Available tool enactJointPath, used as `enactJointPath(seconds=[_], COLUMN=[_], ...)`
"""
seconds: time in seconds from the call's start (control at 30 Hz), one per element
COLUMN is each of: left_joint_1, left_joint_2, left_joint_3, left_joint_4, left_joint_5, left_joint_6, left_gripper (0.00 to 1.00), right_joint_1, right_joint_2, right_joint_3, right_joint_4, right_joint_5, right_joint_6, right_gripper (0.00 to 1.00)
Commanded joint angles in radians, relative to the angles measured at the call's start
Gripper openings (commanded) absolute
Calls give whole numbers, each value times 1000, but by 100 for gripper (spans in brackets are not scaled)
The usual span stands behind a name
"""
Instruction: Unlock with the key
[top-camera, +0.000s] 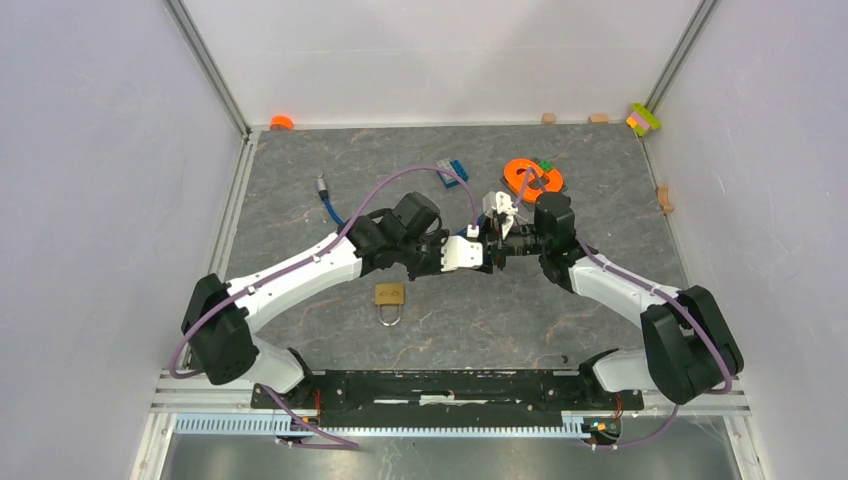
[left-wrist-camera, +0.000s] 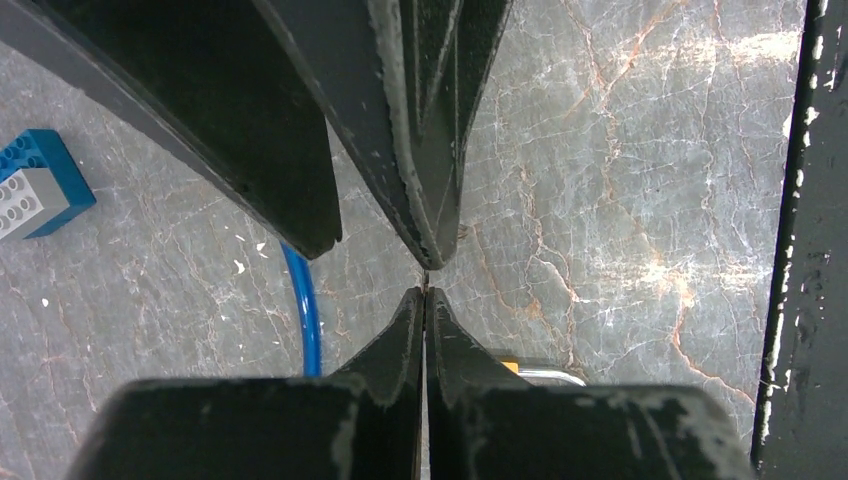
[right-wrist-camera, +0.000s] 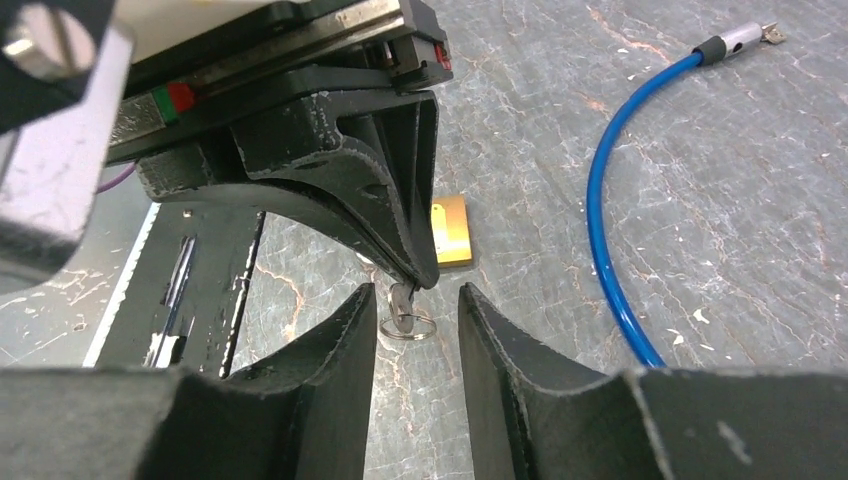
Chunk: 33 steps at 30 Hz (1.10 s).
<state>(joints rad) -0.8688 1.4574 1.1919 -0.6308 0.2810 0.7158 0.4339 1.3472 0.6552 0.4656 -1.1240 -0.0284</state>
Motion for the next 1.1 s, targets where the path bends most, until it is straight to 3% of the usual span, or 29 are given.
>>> enactJointPath(seconds=[0.0, 0.53, 0.87, 1.07], left_joint_1=[-8, -12, -12, -14], left_joint_2=[4, 12, 20, 20], left_joint_3=[42, 41, 34, 35], left_joint_4=[3, 3, 3, 3], left_joint_5=[3, 3, 0, 3], left_joint_6=[-32, -37, -34, -36], left_gripper=[2, 2, 2, 2], right_joint_1=[14, 49, 48, 45], right_joint_2=[12, 32, 0, -13], right_joint_3=[-4, 31, 61, 73], right_joint_4=[27, -97, -134, -132], right_joint_5=[-23, 2, -13, -9], right_joint_6=[-18, -119, -139, -126], right_gripper=[39, 28, 38, 38])
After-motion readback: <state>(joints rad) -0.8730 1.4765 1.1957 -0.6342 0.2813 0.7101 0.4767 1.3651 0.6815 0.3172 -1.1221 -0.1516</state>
